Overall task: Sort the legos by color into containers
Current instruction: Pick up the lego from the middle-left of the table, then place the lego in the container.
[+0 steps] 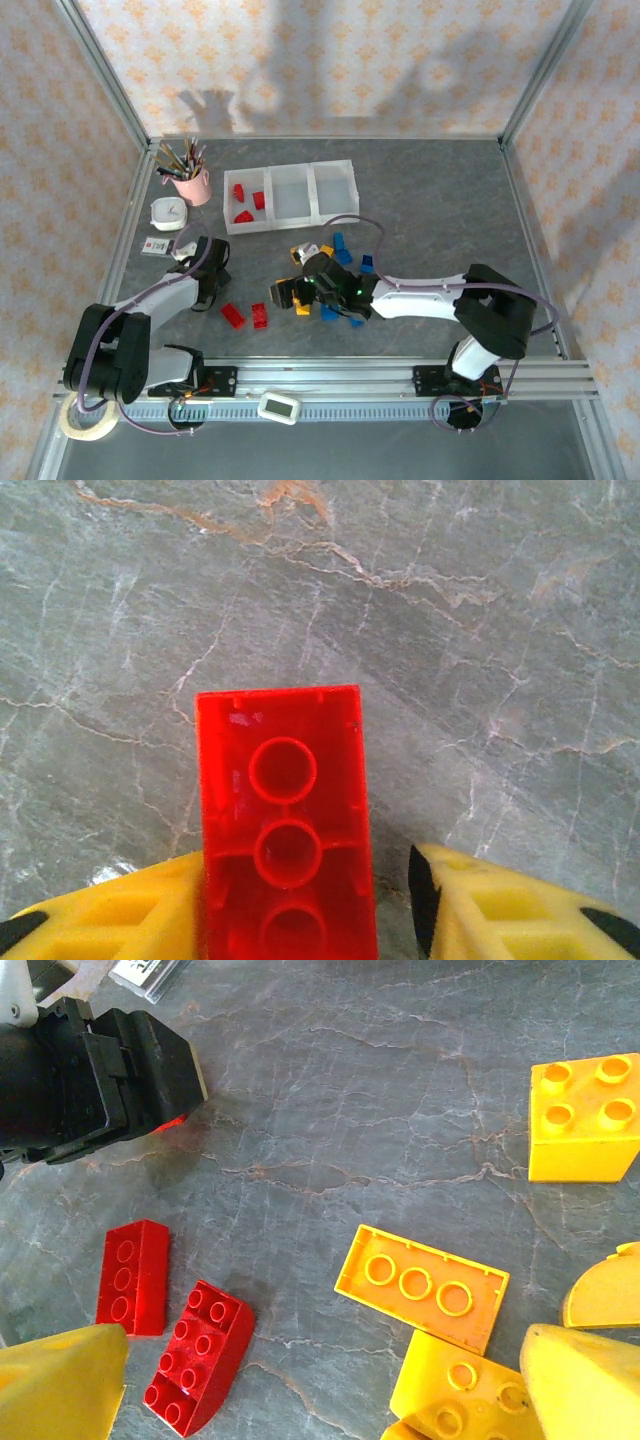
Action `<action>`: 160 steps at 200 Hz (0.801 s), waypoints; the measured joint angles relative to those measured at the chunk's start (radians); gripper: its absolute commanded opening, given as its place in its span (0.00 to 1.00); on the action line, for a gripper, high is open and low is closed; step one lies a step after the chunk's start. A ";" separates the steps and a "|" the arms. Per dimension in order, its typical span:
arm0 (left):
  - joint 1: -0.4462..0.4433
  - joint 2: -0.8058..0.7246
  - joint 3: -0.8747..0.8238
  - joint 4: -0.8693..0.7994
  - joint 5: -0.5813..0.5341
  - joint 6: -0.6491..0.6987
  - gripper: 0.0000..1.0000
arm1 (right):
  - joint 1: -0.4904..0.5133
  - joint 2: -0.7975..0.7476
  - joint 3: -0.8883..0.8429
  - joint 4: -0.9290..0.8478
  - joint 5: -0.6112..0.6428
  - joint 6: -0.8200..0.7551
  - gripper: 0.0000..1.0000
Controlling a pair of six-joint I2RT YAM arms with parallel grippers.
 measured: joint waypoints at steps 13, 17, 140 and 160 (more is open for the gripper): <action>0.000 0.000 0.000 0.002 0.002 0.003 0.36 | 0.000 0.001 0.004 0.000 0.000 0.000 1.00; 0.000 0.000 0.000 0.003 0.004 0.002 0.35 | 0.000 0.001 0.006 0.000 0.000 0.000 1.00; -0.101 -0.138 0.128 -0.076 0.022 0.024 0.21 | -0.075 -0.084 0.018 -0.017 0.012 0.000 1.00; -0.163 -0.130 0.209 -0.101 0.019 0.025 0.21 | -0.110 -0.119 0.015 -0.019 0.027 0.000 1.00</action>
